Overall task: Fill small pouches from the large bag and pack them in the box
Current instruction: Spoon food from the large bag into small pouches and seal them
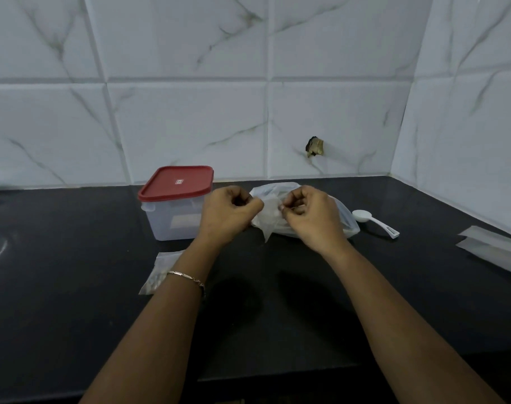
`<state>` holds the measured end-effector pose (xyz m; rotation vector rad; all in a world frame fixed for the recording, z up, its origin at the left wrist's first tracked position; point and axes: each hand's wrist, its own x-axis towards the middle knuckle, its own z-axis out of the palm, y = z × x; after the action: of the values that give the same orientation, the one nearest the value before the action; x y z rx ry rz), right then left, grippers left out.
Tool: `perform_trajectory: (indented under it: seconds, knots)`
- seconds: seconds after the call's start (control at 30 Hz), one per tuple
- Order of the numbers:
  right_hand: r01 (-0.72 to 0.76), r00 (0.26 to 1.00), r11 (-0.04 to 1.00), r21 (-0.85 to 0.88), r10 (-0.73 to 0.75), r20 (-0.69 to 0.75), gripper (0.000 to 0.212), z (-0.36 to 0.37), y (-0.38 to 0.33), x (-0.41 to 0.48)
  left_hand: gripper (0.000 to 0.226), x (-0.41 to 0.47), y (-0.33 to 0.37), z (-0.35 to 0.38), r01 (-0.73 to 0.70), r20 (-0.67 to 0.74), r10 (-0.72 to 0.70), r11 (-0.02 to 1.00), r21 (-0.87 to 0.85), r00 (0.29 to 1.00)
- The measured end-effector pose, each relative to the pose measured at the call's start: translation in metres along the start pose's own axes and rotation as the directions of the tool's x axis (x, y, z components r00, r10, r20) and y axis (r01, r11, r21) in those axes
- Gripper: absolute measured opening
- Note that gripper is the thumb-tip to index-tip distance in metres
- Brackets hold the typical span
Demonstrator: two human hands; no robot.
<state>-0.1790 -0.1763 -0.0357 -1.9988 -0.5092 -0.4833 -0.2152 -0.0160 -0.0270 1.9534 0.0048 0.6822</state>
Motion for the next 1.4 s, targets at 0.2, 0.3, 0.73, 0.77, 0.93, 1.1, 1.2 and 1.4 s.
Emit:
perform_trajectory:
  seconds: [0.2, 0.3, 0.73, 0.77, 0.93, 1.1, 1.2, 1.4]
  knots:
    - [0.277, 0.958, 0.948, -0.154, -0.260, 0.123, 0.033, 0.002, -0.003, -0.003, 0.019, 0.000, 0.000, 0.004, -0.038, 0.020, 0.038, 0.999, 0.009, 0.999]
    - [0.225, 0.973, 0.937, -0.266, -0.201, 0.116, 0.026, 0.002, -0.002, -0.004, 0.022, -0.001, 0.000, 0.003, -0.055, 0.030, 0.055, 0.998, -0.004, 0.998]
    - [-0.245, 0.957, 0.919, 0.309, 0.177, 0.231, 0.016, -0.007, -0.004, -0.001, 0.033, -0.013, -0.003, 0.008, -0.533, 0.114, 0.535, 0.750, 0.392, 0.837]
    - [-0.257, 0.952, 0.907, 0.334, 0.178, 0.250, 0.020, -0.008, -0.004, -0.001, 0.047, -0.012, -0.006, 0.007, -0.539, 0.168, 0.517, 0.754, 0.375, 0.839]
    - [-0.284, 0.940, 0.863, 0.418, 0.163, 0.301, 0.022, -0.012, -0.002, 0.002, 0.111, -0.007, -0.017, 0.005, -0.475, 0.317, 0.359, 0.733, 0.486, 0.878]
    - [-0.045, 0.979, 0.987, 0.157, 0.013, 0.202, 0.027, -0.008, 0.001, -0.002, 0.069, -0.006, -0.017, 0.002, -0.450, 0.268, 0.362, 0.681, 0.578, 0.893]
    - [0.023, 0.985, 1.000, -0.014, -0.020, 0.172, 0.029, -0.007, 0.003, -0.001, 0.055, -0.005, -0.017, 0.001, -0.432, 0.258, 0.350, 0.659, 0.616, 0.901]
    - [-0.004, 0.969, 1.000, 0.022, -0.002, 0.247, 0.041, -0.011, 0.004, -0.002, 0.062, -0.002, -0.026, -0.001, -0.429, 0.285, 0.322, 0.642, 0.635, 0.903]
